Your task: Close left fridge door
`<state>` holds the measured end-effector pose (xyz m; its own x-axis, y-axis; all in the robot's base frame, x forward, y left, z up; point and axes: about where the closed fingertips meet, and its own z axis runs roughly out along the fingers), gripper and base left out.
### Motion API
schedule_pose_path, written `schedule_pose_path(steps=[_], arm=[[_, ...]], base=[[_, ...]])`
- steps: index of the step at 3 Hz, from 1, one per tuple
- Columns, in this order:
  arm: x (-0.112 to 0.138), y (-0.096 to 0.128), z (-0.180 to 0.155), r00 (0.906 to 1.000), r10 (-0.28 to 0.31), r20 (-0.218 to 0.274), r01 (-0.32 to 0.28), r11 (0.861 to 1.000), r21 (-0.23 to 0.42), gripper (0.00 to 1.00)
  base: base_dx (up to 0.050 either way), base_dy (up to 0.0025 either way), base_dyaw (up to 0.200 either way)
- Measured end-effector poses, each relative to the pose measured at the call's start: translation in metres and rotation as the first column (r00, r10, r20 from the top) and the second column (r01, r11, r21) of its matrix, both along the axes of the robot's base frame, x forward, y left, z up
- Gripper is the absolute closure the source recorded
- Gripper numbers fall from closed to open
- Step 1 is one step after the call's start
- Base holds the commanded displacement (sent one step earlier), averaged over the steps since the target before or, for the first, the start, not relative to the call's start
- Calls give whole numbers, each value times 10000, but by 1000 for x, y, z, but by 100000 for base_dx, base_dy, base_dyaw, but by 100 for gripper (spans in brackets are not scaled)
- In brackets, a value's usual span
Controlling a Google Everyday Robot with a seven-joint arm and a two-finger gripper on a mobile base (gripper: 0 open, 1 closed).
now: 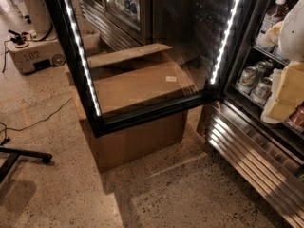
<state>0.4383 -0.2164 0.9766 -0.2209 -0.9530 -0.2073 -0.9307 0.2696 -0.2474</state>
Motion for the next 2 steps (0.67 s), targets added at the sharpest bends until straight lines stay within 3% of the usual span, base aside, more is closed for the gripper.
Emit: schedule_pose_path(steps=[1,2], arm=[[0,0,0,10000,0,0,0,10000,0,0],[0,0,0,10000,0,0,0,10000,0,0]], base=[[-3388,-249,14607],[-2084,-197,18252]])
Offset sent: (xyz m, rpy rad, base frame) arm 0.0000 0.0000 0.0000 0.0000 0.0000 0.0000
